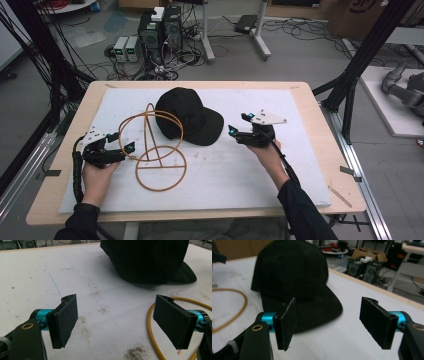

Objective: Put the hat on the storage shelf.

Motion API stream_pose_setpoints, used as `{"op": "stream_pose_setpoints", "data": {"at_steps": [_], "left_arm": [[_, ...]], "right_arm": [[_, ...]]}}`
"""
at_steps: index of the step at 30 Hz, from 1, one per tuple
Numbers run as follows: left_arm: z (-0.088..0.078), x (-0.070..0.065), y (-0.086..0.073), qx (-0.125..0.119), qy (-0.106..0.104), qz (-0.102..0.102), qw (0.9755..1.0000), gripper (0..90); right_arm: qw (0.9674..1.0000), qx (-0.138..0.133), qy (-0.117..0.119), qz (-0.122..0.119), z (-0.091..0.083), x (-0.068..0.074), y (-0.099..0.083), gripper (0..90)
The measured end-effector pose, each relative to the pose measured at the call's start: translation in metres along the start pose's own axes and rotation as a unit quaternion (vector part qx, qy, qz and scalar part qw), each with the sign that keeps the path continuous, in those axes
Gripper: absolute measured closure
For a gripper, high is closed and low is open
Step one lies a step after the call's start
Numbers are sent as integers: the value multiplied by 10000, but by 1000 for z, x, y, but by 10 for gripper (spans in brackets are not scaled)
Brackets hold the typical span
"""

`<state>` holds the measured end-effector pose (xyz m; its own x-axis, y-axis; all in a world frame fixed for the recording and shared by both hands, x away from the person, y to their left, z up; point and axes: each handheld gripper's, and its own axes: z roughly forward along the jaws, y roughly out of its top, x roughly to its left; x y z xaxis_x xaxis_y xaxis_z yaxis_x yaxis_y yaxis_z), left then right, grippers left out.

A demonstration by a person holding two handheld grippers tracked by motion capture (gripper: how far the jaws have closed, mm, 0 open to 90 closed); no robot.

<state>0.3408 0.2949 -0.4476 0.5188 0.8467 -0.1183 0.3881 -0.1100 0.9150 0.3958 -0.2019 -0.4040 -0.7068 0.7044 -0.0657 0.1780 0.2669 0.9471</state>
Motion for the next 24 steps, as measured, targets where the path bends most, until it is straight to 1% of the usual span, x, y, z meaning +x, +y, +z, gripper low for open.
{"op": "stream_pose_setpoints", "data": {"at_steps": [1, 2, 3, 4, 5, 6, 8, 9, 10, 11, 12, 13, 14, 15, 16, 17, 19, 20, 21, 23, 24], "left_arm": [[0, 0, 0, 0, -1, 3, 10000, 201], [0, 0, 0, -2, 0, 2, 10000, 201], [0, 1, 0, 18, -12, 22, 10000, 201], [0, 1, 0, 17, -11, 18, 10000, 201], [0, 1, 0, 24, -14, 16, 10000, 201], [0, 1, -1, 21, -14, 4, 10000, 201], [1, 1, -1, 33, -28, 14, 10000, 202], [1, 1, -1, 26, -31, -2, 10000, 201], [1, 1, -1, 30, -36, -5, 10000, 201], [1, 0, -1, 31, -43, -5, 10000, 201], [1, 0, -1, 40, -46, 2, 10000, 202], [1, 1, -1, 53, -43, 16, 10000, 202], [1, 1, -1, 64, -49, 18, 10000, 202], [0, 0, -1, 59, -39, -4, 10000, 202], [0, 1, -2, 60, -41, -13, 10000, 202], [-1, 1, -2, 66, -34, -1, 10000, 202], [-2, 2, -3, 80, -27, -2, 10000, 201], [-3, 2, -3, 66, -16, -21, 10000, 201], [-4, 3, -4, 74, -21, -19, 10000, 201], [-5, 4, -5, 62, -4, -43, 10000, 201], [-6, 4, -5, 53, -11, -53, 10000, 201]], "right_arm": [[10000, 0, 0, 0, 0, 0, 0, 317], [10000, -12, 11, -15, 4, 3, 3, 320], [9999, -66, 121, 35, 16, 9, 11, 342], [9999, -66, 121, 35, 16, 9, 11, 342], [9998, -66, 161, 103, 19, 11, 14, 340], [9997, -110, 211, 112, 29, 18, 21, 344], [9996, -101, 231, 103, 32, 21, 23, 344], [9997, -87, 217, 87, 36, 25, 26, 344], [9997, -48, 224, 80, 46, 34, 31, 344], [9997, -48, 224, 80, 46, 34, 31, 344], [9999, -10, 158, 23, 54, 44, 34, 343], [9999, -10, 158, 23, 54, 44, 34, 343], [9999, -59, 153, -3, 58, 50, 35, 343], [9999, -106, 54, -6, 66, 60, 37, 341], [9999, -143, -3, 14, 71, 65, 38, 338], [9999, -143, -3, 14, 71, 65, 38, 338], [9998, -173, -47, 53, 83, 76, 38, 322], [9998, -173, -47, 53, 83, 76, 38, 322], [9998, -153, -100, 98, 92, 82, 38, 296], [9998, -148, -94, 112, 94, 84, 38, 296], [9997, -163, -137, 109, 98, 88, 39, 290]]}}
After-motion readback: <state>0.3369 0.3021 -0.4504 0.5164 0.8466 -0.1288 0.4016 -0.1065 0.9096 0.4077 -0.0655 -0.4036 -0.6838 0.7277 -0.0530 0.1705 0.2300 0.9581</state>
